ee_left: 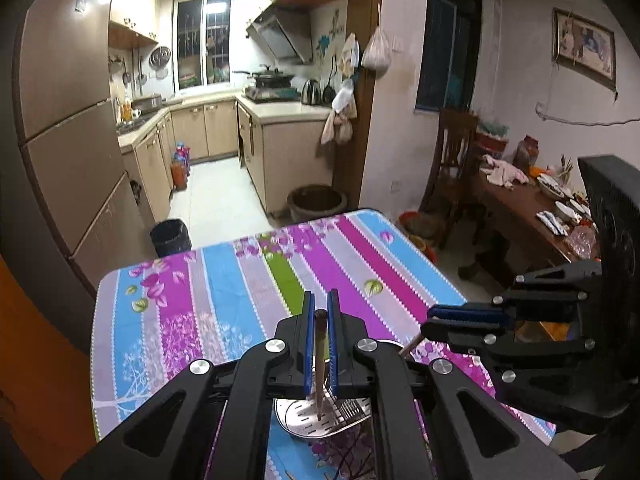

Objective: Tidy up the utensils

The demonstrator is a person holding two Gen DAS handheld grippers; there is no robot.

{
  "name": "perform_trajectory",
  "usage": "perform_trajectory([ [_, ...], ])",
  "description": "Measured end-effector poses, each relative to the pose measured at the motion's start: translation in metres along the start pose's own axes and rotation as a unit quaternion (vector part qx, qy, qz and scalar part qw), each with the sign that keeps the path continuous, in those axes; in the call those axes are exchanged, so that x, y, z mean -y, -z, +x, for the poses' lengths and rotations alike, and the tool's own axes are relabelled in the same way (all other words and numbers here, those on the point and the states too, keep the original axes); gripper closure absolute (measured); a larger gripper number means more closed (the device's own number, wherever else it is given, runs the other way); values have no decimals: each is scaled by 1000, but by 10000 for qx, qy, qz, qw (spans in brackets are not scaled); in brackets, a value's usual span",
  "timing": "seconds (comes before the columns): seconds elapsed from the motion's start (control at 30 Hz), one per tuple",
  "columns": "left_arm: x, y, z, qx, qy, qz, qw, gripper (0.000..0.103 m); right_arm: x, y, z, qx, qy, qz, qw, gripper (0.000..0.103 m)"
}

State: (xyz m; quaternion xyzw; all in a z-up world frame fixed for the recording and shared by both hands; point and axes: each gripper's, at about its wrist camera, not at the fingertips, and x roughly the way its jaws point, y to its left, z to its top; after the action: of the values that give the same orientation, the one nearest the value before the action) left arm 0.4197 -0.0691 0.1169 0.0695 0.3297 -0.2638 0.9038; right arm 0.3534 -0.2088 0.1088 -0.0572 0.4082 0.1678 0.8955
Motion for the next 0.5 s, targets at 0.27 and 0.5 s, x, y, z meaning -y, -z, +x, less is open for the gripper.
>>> perform_trajectory([
  [0.27, -4, 4, 21, -250, -47, -111, 9996, 96, 9, -8, 16, -156, -129, 149, 9997, 98],
  [0.5, -15, 0, 28, -208, -310, -255, 9990, 95, 13, -19, 29, -39, 47, 188, 9998, 95],
])
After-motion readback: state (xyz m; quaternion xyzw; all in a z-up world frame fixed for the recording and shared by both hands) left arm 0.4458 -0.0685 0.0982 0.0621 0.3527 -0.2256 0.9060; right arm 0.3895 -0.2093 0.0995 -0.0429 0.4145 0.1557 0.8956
